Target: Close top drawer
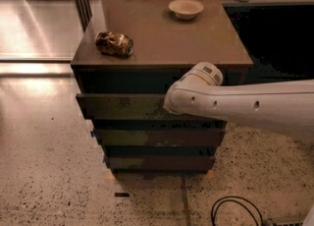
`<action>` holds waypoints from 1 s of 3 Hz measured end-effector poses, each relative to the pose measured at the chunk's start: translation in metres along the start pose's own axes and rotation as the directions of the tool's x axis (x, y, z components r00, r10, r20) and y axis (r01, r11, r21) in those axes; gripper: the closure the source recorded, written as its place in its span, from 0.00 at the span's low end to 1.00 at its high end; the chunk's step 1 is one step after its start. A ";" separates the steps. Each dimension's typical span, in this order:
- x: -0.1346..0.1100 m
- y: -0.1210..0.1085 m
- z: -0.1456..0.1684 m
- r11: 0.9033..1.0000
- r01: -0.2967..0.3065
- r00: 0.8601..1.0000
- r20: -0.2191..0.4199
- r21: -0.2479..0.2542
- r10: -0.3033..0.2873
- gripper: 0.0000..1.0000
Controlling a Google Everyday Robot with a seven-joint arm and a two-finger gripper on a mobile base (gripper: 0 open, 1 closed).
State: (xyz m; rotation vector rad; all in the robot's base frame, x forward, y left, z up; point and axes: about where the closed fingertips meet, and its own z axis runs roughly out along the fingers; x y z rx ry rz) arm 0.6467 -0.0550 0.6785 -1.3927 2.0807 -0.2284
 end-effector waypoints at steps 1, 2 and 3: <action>0.001 -0.012 0.005 1.000 -0.007 1.000 -0.019 0.012 0.007 1.00; -0.004 -0.033 0.007 0.998 -0.007 1.000 -0.020 0.057 0.009 1.00; -0.004 -0.033 0.007 0.998 -0.007 1.000 -0.020 0.057 0.009 1.00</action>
Offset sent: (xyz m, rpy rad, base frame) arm 0.0708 -0.0169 0.0275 -0.0652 -0.1354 -0.0789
